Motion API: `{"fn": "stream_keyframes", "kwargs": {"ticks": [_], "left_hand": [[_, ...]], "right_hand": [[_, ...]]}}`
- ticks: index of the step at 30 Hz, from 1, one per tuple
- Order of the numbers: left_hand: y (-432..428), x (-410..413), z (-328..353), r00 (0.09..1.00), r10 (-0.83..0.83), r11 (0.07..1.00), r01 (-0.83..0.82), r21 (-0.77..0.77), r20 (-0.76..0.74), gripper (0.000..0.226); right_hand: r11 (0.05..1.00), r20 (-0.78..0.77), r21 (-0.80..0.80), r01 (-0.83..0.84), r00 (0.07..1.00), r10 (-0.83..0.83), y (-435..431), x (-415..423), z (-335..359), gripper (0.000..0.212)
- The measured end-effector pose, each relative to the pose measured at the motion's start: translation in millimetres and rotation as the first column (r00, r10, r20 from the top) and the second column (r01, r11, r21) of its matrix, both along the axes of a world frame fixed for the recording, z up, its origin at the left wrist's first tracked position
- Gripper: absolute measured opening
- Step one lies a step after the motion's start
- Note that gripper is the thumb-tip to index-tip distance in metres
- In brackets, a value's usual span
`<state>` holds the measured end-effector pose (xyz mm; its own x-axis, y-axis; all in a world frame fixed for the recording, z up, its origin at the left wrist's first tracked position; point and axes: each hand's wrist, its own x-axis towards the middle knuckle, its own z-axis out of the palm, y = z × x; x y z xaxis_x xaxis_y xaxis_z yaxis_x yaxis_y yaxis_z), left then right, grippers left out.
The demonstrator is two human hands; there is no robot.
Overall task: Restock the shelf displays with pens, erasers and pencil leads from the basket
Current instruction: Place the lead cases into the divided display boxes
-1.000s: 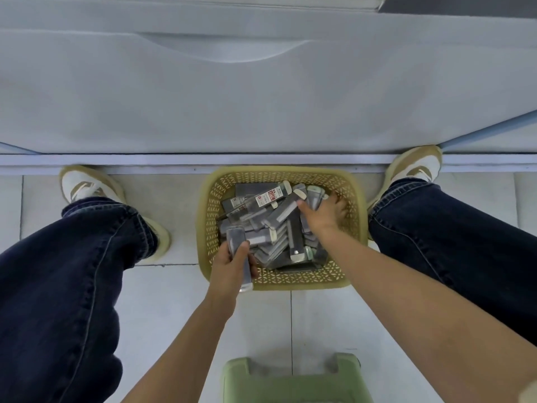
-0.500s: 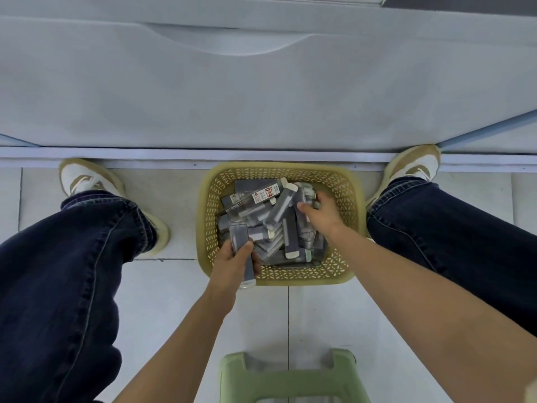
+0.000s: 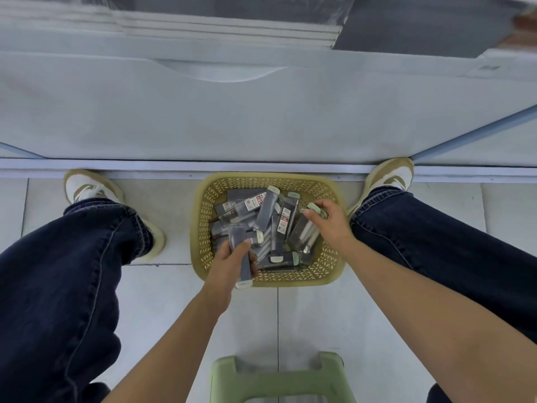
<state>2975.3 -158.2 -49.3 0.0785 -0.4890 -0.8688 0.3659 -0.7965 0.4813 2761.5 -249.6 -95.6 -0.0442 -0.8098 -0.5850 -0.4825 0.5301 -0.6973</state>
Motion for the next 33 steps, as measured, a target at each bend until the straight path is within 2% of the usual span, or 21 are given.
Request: {"fn": "stream_keyframes", "kwargs": {"ticks": [4, 7, 11, 15, 19, 22, 26, 30, 33], "left_hand": [[-8, -2, 17, 1.0, -0.004, 1.0, 0.004, -0.02, -0.016, 0.017], [-13, -5, 34, 0.998, -0.069, 0.993, 0.068, -0.097, -0.002, 0.025], [-20, -12, 63, 0.984, -0.137, 0.971, 0.156, -0.18, 0.111, 0.041], [-24, -20, 98, 0.97, -0.227, 0.935, 0.241, -0.261, 0.084, 0.061], [-22, -35, 136, 0.942, -0.325, 0.88, 0.332, -0.341, 0.079, 0.077], [-22, -48, 167, 0.94, -0.318, 0.868, 0.34, -0.362, 0.119, 0.069], [-26, -61, 213, 0.968, -0.244, 0.872, 0.246, -0.423, 0.06, 0.048], [-27, -64, 259, 0.982, -0.182, 0.846, 0.183, -0.501, 0.053, 0.043], [-23, -62, 287, 0.975, -0.194, 0.817, 0.224, -0.531, 0.113, 0.034]], "right_hand": [[0.997, 0.055, 0.036, -0.065, 0.997, 0.063, -10, -8, 21, 0.029], [0.988, 0.195, 0.101, -0.118, 0.976, 0.097, -14, -6, 45, 0.029], [0.976, 0.366, 0.125, -0.178, 0.923, 0.121, -17, 7, 84, 0.028], [0.97, 0.403, 0.025, -0.242, 0.89, 0.211, -14, 17, 132, 0.027], [0.973, 0.416, -0.115, -0.201, 0.88, 0.231, -6, 19, 182, 0.005], [0.974, 0.393, -0.212, -0.082, 0.905, 0.162, 1, 19, 219, 0.009], [0.961, 0.431, -0.277, 0.02, 0.896, 0.106, 6, 10, 270, 0.028], [0.971, 0.568, -0.229, -0.064, 0.801, 0.187, 11, -8, 319, 0.032], [0.946, 0.544, -0.29, -0.143, 0.789, 0.286, 18, -16, 350, 0.038]]}}
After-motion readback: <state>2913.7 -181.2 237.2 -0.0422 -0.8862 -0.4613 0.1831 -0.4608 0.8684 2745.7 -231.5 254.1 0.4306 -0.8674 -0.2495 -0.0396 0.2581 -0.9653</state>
